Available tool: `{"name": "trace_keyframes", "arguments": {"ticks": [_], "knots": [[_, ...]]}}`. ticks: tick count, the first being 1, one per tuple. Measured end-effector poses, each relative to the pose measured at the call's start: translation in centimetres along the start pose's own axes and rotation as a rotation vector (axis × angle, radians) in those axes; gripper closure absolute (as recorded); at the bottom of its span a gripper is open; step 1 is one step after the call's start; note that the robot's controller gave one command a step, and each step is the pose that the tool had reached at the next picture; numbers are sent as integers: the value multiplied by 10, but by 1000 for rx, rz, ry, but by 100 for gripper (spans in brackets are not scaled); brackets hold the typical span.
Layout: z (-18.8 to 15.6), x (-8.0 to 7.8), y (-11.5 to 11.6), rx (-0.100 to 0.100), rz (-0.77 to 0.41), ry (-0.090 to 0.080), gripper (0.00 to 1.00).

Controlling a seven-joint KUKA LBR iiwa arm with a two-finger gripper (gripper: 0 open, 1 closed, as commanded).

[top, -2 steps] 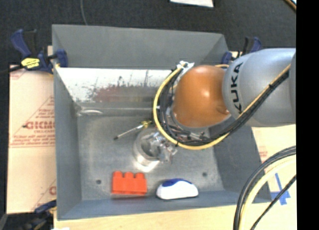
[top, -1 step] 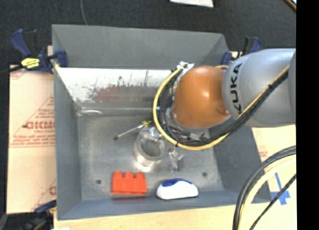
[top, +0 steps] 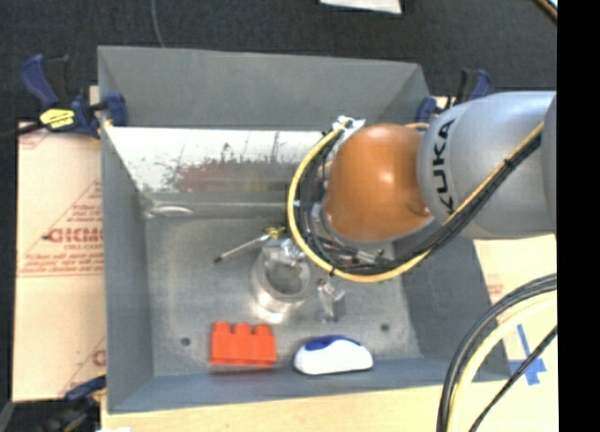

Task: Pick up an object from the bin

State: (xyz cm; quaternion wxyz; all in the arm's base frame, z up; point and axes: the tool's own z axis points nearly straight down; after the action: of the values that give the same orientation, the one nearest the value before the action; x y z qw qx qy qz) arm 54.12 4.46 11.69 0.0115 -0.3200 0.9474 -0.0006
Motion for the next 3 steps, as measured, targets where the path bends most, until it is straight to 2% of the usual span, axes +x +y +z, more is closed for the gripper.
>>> {"name": "trace_keyframes", "arguments": {"ticks": [1, 2, 3], "knots": [[26, -21, 81, 1, 108, -11, 0], [46, -9, 73, 6, -117, -1, 0], [41, -27, 25, 1, 423, -11, 0]]}}
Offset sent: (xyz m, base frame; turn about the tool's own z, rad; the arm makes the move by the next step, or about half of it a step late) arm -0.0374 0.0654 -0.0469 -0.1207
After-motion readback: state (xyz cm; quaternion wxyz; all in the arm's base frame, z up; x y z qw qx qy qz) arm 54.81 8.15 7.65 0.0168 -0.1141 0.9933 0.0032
